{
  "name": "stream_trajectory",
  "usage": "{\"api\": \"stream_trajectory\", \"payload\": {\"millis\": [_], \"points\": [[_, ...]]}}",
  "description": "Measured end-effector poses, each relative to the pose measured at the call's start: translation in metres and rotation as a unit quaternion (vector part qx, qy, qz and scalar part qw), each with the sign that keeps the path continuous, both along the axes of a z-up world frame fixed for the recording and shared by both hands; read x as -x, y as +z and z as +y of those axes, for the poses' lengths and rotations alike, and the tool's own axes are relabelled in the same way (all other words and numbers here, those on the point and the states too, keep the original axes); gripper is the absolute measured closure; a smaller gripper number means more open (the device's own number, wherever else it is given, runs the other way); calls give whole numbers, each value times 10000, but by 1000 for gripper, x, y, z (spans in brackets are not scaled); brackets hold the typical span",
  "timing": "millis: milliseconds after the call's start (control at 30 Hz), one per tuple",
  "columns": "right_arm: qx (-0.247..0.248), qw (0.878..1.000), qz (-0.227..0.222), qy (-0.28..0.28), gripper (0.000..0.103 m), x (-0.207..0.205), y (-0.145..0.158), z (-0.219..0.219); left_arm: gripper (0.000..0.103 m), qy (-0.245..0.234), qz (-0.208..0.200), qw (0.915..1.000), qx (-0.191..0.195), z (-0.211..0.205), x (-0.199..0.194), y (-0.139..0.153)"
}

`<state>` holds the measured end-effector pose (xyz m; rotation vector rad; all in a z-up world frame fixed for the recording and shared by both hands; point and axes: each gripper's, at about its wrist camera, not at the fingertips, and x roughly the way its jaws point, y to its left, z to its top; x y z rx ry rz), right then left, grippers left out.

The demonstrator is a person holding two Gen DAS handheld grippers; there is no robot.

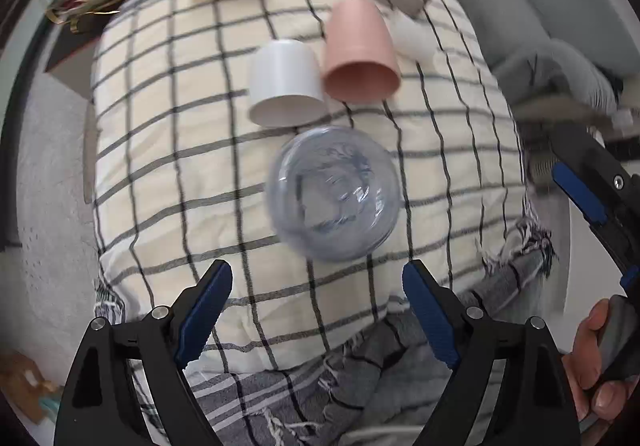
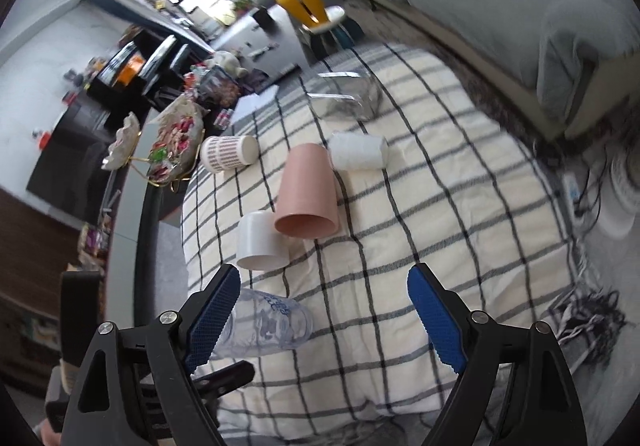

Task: Flip cup upside down
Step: 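Lower the inverted bottle onto the cloth and open the left gripper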

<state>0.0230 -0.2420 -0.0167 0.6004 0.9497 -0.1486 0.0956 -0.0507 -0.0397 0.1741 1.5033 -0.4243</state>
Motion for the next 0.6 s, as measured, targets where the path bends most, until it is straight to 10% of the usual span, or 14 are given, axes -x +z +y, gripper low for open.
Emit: {"api": "stream_trajectory", "payload": {"millis": [267, 600], "points": [[947, 9936, -534, 312, 15, 25, 19, 33, 15, 720, -1431, 9868, 241, 31, 33, 22], [1954, 9746, -1014, 401, 12, 45, 30, 58, 4, 1208, -3297, 9363, 79, 53, 79, 56]]}}
